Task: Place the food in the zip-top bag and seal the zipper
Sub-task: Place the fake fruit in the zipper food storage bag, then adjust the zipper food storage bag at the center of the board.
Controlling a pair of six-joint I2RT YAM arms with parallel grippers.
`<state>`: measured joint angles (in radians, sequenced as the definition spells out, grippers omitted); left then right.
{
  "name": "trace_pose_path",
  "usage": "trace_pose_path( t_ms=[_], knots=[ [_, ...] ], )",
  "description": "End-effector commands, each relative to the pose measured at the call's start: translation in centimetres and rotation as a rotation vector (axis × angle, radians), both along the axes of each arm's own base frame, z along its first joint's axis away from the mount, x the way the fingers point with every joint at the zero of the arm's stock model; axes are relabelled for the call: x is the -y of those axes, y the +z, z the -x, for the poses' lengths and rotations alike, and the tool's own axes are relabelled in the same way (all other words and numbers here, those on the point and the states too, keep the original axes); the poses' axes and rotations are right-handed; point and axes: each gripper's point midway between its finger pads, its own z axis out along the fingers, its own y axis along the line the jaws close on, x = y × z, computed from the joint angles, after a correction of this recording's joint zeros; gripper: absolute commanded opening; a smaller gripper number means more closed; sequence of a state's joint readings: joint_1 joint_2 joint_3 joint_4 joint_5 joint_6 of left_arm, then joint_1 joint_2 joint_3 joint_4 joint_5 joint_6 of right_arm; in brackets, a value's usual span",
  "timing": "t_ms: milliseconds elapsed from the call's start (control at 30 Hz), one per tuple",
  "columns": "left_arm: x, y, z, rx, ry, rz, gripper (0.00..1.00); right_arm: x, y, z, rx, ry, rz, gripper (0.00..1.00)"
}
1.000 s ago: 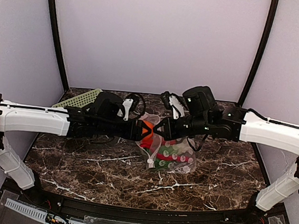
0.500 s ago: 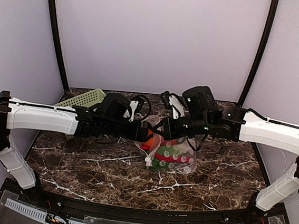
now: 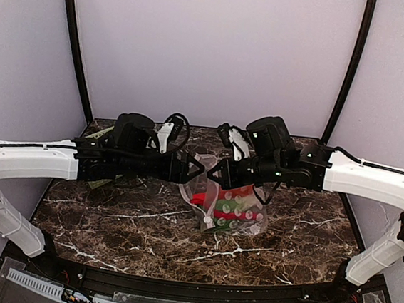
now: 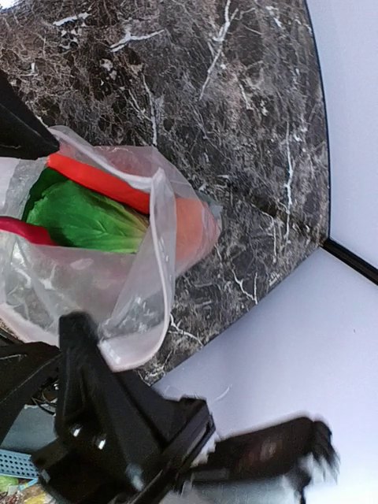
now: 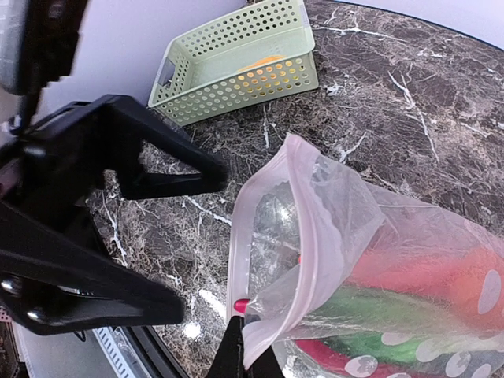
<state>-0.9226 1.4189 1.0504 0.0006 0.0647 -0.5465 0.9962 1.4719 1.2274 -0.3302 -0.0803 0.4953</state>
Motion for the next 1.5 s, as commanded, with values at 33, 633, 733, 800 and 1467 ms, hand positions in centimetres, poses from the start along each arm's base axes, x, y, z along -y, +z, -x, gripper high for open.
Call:
trace_pose_path(
  t_ms=[33,633,733,800,1467],
  knots=[
    [-2.4,1.5,2.2,-0.004,0.012,0.044,0.76,-0.5,1.9,-0.2,0.04,-0.01,-0.046,0.0],
    [-3.1,-7.8,2.4,-0.237,0.098,-0.036,0.57,-0.2,2.2,-0.2,0.044,-0.016,-0.048,0.0],
    [-2.5,-7.9,2.3,-0.24,0.095,-0.005,0.45,-0.1,2.1,-0.2,0.044,-0.02,-0.047,0.0],
    [-2.3,-8.1,2.1,-0.238,0.099,0.001,0.41,-0.1,2.0,-0.2,0.042,-0.023,-0.046,0.0],
    [1.6,1.7,2.6,-0.082,-0.129,0.129,0.01,3.3,1.9,-1.6,0.07,-0.131,0.0,0.0]
  ],
)
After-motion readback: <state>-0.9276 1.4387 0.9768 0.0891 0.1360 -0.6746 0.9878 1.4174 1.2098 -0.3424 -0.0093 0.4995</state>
